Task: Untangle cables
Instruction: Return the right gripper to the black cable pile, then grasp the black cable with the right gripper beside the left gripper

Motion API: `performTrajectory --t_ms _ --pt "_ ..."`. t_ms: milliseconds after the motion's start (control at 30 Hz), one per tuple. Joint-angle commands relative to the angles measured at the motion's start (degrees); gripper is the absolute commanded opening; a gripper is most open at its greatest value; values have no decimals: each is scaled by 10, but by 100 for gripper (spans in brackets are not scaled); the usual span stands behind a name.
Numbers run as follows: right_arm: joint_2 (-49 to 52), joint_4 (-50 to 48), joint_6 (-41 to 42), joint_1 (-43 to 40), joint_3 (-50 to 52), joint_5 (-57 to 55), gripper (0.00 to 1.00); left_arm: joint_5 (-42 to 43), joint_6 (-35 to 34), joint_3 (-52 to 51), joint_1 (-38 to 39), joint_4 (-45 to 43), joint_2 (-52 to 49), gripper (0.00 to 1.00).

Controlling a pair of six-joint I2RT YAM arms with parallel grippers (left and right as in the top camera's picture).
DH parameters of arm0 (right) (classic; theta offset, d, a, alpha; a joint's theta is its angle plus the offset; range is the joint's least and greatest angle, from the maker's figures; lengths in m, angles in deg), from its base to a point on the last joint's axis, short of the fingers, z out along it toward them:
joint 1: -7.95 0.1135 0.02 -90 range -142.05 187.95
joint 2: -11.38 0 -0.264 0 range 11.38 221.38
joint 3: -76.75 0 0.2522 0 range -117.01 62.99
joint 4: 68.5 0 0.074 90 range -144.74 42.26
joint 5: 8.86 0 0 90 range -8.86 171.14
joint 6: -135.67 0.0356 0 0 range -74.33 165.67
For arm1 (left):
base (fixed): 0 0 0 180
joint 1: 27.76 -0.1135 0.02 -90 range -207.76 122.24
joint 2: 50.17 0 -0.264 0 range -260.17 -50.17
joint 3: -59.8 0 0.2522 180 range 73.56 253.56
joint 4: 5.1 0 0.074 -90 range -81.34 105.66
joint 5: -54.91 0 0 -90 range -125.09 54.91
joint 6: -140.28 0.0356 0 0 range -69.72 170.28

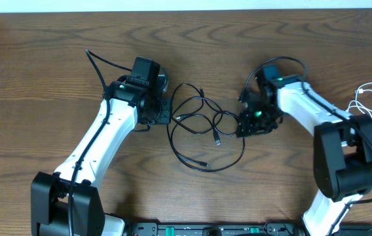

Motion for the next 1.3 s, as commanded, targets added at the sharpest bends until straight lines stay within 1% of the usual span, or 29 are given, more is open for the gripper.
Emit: performTrajectory --t_ms 0,167,233,367,567,600,667,700,767,800,900,1000,1133,1233,1267 --pt "10 1 -5 26 3 8 34 -10 1 -2 1 -2 -4 33" --pt "17 -1 -5 52 3 8 27 -10 1 -2 1 -2 -4 33" --pt "19 -2 -5 61 3 8 16 -10 1 -2 1 -2 -4 33" --pt "21 -19 -5 75 10 8 1 -10 1 -2 1 -2 -4 33" --pt "21 -28 -11 82 9 23 1 -7 1 -2 1 -2 -4 33" --pt "20 -24 -25 82 7 38 1 -6 1 -2 1 -2 -4 33" --pt "14 -4 -88 80 -5 109 1 -3 1 -2 1 -2 -4 34" --pt "9 7 -113 79 -12 139 1 -1 1 -2 1 -2 -4 36" --pt "-4 18 -136 75 -25 166 1 14 1 -2 1 -2 -4 40" --pt "-14 21 -139 71 -32 173 1 25 1 -2 1 -3 -4 43" --pt "-45 21 -152 63 -49 195 1 64 2 -2 1 -9 -4 47" --pt "-88 14 -166 55 -59 219 1 90 2 -2 1 -17 -4 47" --pt "-136 6 -166 54 -59 216 1 90 2 -2 1 -20 -4 47" --pt "-155 6 -166 56 -59 216 1 97 2 -2 1 -20 -4 47" --pt "-159 6 -165 56 -59 218 1 113 2 -2 1 -24 -4 48"
